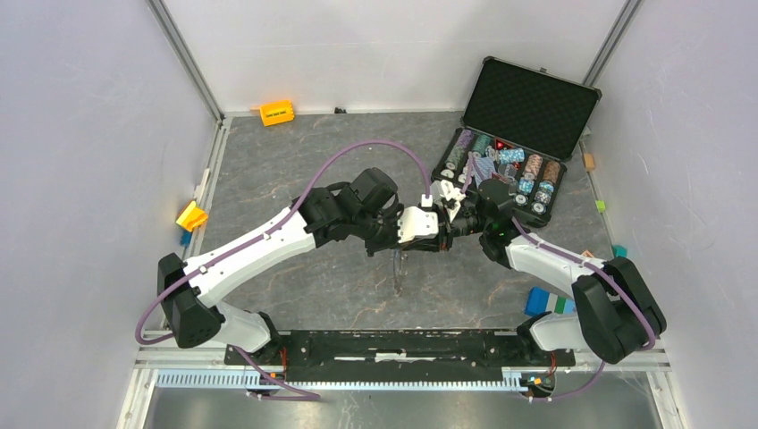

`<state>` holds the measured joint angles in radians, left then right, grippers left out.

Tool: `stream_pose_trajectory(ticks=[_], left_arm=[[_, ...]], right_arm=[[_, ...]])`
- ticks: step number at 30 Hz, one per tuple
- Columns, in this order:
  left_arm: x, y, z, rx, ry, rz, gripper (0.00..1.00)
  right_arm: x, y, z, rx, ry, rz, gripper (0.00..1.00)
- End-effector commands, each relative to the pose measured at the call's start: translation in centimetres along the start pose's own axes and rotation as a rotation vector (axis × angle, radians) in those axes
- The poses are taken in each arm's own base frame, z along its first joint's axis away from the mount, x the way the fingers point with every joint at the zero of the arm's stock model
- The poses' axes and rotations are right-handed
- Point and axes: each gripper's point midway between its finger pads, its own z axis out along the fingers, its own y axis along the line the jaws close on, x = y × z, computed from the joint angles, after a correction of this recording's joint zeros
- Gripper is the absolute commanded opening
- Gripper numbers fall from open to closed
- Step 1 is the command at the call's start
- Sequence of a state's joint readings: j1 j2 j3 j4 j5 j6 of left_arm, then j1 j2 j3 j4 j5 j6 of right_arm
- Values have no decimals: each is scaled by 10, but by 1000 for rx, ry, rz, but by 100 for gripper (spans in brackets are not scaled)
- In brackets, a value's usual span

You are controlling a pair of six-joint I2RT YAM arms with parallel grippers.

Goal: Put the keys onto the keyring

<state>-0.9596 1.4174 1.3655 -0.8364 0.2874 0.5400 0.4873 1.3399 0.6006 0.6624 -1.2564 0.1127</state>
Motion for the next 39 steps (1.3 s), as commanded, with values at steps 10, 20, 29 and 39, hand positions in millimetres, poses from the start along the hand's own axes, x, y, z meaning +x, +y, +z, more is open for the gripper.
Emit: stream_pose_trajectory(ticks=[10, 20, 29, 39], left_arm=[[-17, 3, -12, -7, -80, 33, 4], [-3, 28, -33, -17, -189, 24, 62], [17, 25, -11, 81, -332, 153, 66], [5, 7, 15, 169, -498, 98, 77]], right_arm=[[-18, -4, -2, 13, -20, -72, 0], [-26, 4, -6, -20, -27, -98, 0], [-33, 10, -6, -39, -38, -101, 0], [-34, 10, -5, -40, -47, -93, 0]])
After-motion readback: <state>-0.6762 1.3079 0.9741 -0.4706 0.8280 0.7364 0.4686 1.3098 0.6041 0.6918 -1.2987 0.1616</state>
